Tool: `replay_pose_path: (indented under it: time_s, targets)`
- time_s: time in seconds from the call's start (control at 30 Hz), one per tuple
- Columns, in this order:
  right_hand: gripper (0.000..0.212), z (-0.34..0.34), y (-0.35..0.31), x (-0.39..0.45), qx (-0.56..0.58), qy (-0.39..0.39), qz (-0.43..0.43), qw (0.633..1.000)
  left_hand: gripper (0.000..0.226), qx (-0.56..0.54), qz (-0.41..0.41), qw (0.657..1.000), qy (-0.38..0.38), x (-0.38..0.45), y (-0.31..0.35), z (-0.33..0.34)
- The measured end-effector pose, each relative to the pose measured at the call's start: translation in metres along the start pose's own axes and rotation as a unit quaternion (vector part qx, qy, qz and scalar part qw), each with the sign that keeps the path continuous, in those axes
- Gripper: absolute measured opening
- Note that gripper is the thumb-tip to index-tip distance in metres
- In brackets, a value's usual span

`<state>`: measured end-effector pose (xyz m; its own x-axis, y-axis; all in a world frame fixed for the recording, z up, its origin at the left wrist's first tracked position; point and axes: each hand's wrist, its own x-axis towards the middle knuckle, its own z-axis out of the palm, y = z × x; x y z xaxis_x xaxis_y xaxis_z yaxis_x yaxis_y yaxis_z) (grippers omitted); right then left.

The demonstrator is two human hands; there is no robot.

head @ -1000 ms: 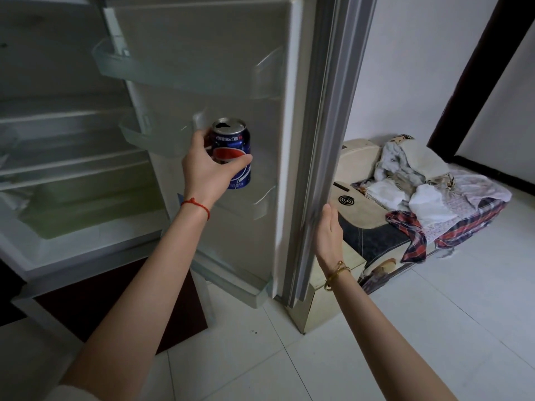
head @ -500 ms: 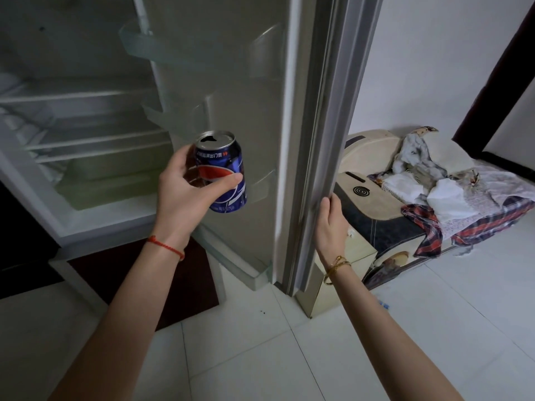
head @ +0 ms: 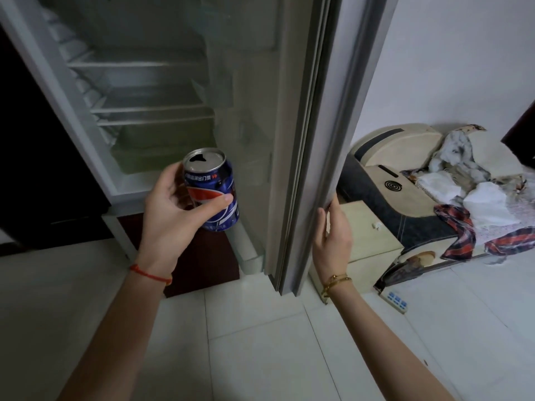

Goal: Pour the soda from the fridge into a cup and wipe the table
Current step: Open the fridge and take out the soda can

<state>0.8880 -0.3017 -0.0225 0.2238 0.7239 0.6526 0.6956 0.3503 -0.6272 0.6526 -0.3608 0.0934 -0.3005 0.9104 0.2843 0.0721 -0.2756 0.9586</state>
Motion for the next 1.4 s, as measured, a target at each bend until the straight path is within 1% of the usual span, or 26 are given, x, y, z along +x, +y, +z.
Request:
replay_pose_path:
  time_s: [0.2, 0.3, 0.5, 0.63, 0.77, 1.0, 1.17, 1.33, 1.4]
  targets:
    - [0.049, 0.025, -0.044, -0.033, -0.022, -0.008, -0.087, 0.996, 0.079, 0.022, -0.025, 0.999, 0.021, -0.02, -0.013, -0.068]
    - [0.047, 0.044, -0.07, -0.048, -0.029, -0.002, -0.124, 0.992, 0.079, 0.04, -0.033, 0.998, 0.021, -0.028, -0.018, -0.108]
    - [0.053, 0.085, -0.131, -0.072, -0.011, -0.011, -0.125, 0.992, 0.073, 0.053, -0.043, 0.997, 0.032, -0.038, -0.022, -0.187]
    - [0.06, 0.117, -0.168, -0.081, 0.008, -0.024, -0.129, 0.991, 0.077, 0.065, -0.044, 0.996, 0.039, -0.04, -0.029, -0.236]
    - [0.067, 0.15, -0.202, -0.084, 0.009, -0.054, -0.141, 0.988, 0.083, 0.065, -0.055, 0.995, 0.051, -0.04, -0.037, -0.276]
    - [0.074, 0.212, -0.247, -0.077, 0.006, -0.116, -0.158, 0.981, 0.078, 0.072, -0.066, 0.992, 0.083, -0.028, -0.05, -0.322]
    - [0.075, 0.258, -0.272, -0.074, 0.026, -0.124, -0.187, 0.974, 0.072, 0.084, -0.063, 0.989, 0.101, -0.008, -0.058, -0.341]
    - [0.077, 0.307, -0.283, -0.061, 0.041, -0.143, -0.227, 0.962, 0.07, 0.086, -0.064, 0.987, 0.12, 0.026, -0.071, -0.357]
    - [0.075, 0.326, -0.287, -0.054, 0.056, -0.146, -0.235, 0.959, 0.069, 0.088, -0.064, 0.986, 0.123, 0.042, -0.075, -0.362]
